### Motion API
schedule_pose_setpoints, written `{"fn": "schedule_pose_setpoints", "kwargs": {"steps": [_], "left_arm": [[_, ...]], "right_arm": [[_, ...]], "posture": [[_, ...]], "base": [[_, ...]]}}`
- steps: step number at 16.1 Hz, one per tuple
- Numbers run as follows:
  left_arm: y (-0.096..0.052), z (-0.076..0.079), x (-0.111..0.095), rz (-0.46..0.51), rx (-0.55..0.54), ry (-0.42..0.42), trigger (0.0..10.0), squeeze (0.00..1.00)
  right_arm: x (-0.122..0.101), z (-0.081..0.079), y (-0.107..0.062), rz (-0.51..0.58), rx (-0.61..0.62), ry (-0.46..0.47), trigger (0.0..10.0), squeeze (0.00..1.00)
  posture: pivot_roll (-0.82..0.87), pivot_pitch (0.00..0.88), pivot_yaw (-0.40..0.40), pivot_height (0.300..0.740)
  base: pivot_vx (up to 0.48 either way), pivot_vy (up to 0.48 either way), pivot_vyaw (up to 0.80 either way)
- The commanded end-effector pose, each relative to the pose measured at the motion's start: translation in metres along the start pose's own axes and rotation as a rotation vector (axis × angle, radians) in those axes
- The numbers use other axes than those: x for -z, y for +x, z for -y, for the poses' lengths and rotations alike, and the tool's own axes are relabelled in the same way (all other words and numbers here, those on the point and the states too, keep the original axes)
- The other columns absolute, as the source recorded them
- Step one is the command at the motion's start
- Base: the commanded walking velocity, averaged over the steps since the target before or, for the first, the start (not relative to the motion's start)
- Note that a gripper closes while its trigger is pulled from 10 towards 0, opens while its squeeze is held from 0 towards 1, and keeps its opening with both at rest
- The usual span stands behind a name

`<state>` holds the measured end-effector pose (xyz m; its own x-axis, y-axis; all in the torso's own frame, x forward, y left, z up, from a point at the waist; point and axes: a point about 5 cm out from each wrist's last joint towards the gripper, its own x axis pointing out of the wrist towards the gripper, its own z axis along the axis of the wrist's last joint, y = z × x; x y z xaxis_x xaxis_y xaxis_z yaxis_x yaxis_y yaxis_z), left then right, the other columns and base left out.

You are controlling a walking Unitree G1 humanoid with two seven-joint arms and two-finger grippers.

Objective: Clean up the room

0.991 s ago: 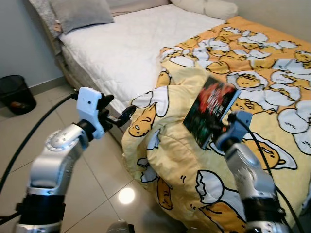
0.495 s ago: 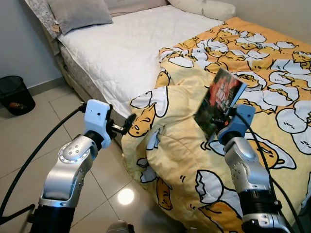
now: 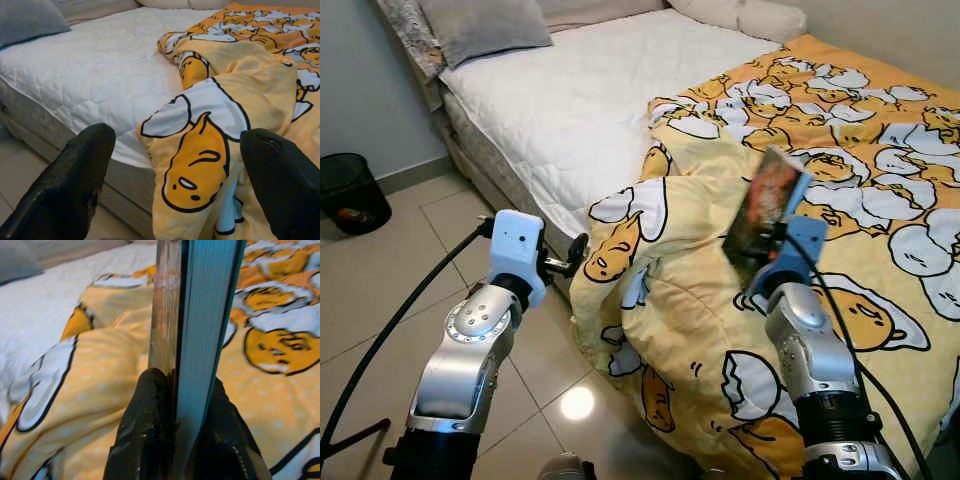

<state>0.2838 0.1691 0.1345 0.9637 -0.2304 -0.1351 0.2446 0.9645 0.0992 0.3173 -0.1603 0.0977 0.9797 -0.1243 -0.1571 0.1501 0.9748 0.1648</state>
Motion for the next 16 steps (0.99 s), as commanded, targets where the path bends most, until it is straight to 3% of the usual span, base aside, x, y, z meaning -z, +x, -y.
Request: {"fn": "schedule_pose_setpoints", "kwargs": {"steps": [1,2,3,7,9,11,13,15,16], "left_arm": [[0.0,-0.003,-0.004,0.011,-0.018,0.01,10.0,0.38],[0.001,-0.004,-0.003,0.004,-0.022,-0.011,10.0,0.05],[0.003,-0.003,-0.003,-0.011,-0.021,-0.007,10.0,0.0],[0.001,0.001,0.0,-0.028,0.013,0.016,10.0,0.0],[0.003,0.002,-0.004,0.0,0.017,0.045,10.0,0.0],[0.005,0.001,-0.005,0.02,-0.013,0.052,10.0,0.0],[0.005,0.001,-0.005,0.022,-0.014,0.051,10.0,0.0],[0.006,0.0,-0.006,0.022,-0.018,0.067,10.0,0.0],[0.006,-0.002,-0.003,-0.001,-0.028,0.035,10.0,0.0]], "right_arm": [[-0.012,0.003,0.001,0.076,0.028,-0.002,10.0,0.0],[-0.009,0.003,0.002,0.046,0.004,-0.03,10.0,0.0],[-0.007,-0.001,0.002,0.053,-0.026,-0.062,10.0,0.0],[0.002,-0.01,-0.004,0.005,-0.062,-0.078,10.0,0.0],[-0.004,-0.014,-0.002,0.059,-0.066,-0.018,10.0,0.0],[-0.013,-0.012,-0.001,0.149,-0.005,-0.033,10.0,0.0],[-0.016,-0.016,0.0,0.156,-0.041,0.015,10.0,0.0],[-0.016,-0.013,0.0,0.161,-0.01,0.036,10.0,0.0],[-0.014,-0.011,0.001,0.152,0.021,0.032,10.0,0.0]], "posture": [[-0.01,0.0,-0.024,0.74],[-0.02,0.0,-0.015,0.74],[-0.03,0.0,-0.011,0.74],[-0.02,0.0,-0.009,0.74],[-0.02,0.0,-0.006,0.74],[-0.03,0.0,-0.01,0.74],[-0.03,0.0,-0.01,0.74],[-0.03,0.0,-0.016,0.74],[-0.03,0.0,-0.015,0.74]], "base": [[0.0,0.0,0.0],[0.0,0.0,0.0],[0.0,0.0,0.0],[0.0,0.0,0.0],[0.0,0.0,-0.78],[0.0,0.0,-0.79],[0.0,0.0,-0.8],[0.0,0.0,-0.8],[0.0,0.0,-0.8]]}}
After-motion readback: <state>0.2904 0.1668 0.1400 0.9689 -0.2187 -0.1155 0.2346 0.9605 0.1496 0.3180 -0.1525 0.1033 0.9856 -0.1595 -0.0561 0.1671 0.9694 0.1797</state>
